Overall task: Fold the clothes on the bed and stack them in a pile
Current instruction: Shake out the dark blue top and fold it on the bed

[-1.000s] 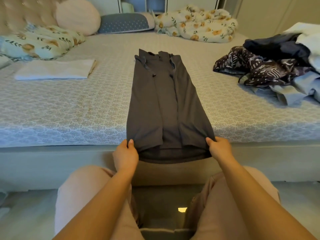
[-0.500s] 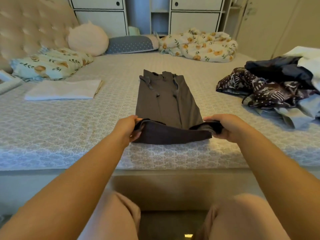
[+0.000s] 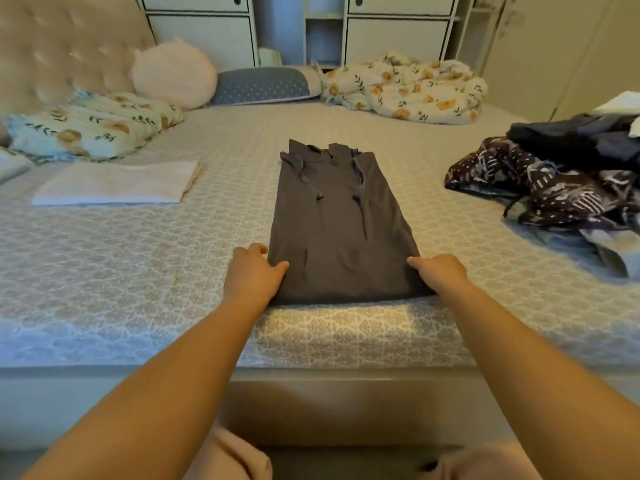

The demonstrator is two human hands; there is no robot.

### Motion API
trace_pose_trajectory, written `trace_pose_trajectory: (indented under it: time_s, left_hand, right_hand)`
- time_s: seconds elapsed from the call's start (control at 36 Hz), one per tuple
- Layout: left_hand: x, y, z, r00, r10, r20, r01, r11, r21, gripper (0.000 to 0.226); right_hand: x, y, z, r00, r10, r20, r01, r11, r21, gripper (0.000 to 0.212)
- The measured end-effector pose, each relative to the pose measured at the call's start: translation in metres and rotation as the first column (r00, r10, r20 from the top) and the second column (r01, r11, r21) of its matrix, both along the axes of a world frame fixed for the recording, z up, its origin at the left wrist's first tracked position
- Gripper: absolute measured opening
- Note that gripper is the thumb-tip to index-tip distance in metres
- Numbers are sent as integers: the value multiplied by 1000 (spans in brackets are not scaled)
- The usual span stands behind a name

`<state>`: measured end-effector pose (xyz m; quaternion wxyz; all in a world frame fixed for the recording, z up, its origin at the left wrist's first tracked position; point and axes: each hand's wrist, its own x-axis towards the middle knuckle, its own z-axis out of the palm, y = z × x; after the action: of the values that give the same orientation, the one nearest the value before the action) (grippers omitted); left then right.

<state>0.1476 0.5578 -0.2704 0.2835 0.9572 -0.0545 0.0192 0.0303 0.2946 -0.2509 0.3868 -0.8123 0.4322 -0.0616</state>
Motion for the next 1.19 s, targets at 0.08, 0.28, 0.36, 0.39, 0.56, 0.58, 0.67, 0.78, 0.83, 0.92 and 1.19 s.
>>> trace_pose_trajectory:
  time_s: [0.08, 0.28, 0.36, 0.39, 0.56, 0.58, 0.67, 0.78, 0.83, 0.92, 1.19]
  left_hand:
    - [1, -8, -1, 998, -61, -5, 61, 989, 138, 45]
    - [12, -13, -9, 990, 65, 125, -60, 997, -42, 19]
    - [17, -12, -10, 991, 77, 111, -56, 982, -182, 15]
    - [19, -11, -11, 994, 74, 82, -56, 976, -209, 16]
    - [30, -7, -7, 992, 80, -102, -106, 953, -285, 34]
    - [31, -6, -6, 992, 73, -108, -101, 952, -289, 37]
    - [29, -7, -3, 996, 36, -79, -58, 956, -288, 29]
    - [27, -12, -5, 1000, 26, -1, -25, 943, -331, 21]
    - [29, -14, -8, 999, 25, 23, -15, 932, -363, 25]
    - [31, -15, -12, 1000, -7, -3, 5, 931, -365, 41]
    - [26, -18, -1, 997, -60, -38, 42, 930, -366, 50]
  right_hand:
    - [5, 1, -2, 997, 76, -17, -78, 992, -97, 40]
    - [13, -3, 0, 987, 43, 153, -14, 983, -184, 26]
    - [17, -7, -1, 958, 13, 285, 32, 988, -151, 26]
    - [17, -8, -3, 962, 34, 270, 5, 990, -140, 25]
    - [21, -17, -7, 987, 39, 157, -33, 999, -36, 34]
    - [22, -17, -5, 990, 56, 127, -49, 997, -57, 35]
    - [26, -18, 0, 995, 104, 9, -102, 986, -133, 37]
    - [31, -21, 4, 996, 87, 12, -86, 993, -87, 31]
    - [31, -23, 8, 990, 51, 135, -56, 998, 40, 28]
    - [26, -24, 6, 985, 116, 124, -127, 989, 78, 27]
    - [35, -20, 8, 995, 57, 83, -44, 988, -150, 29]
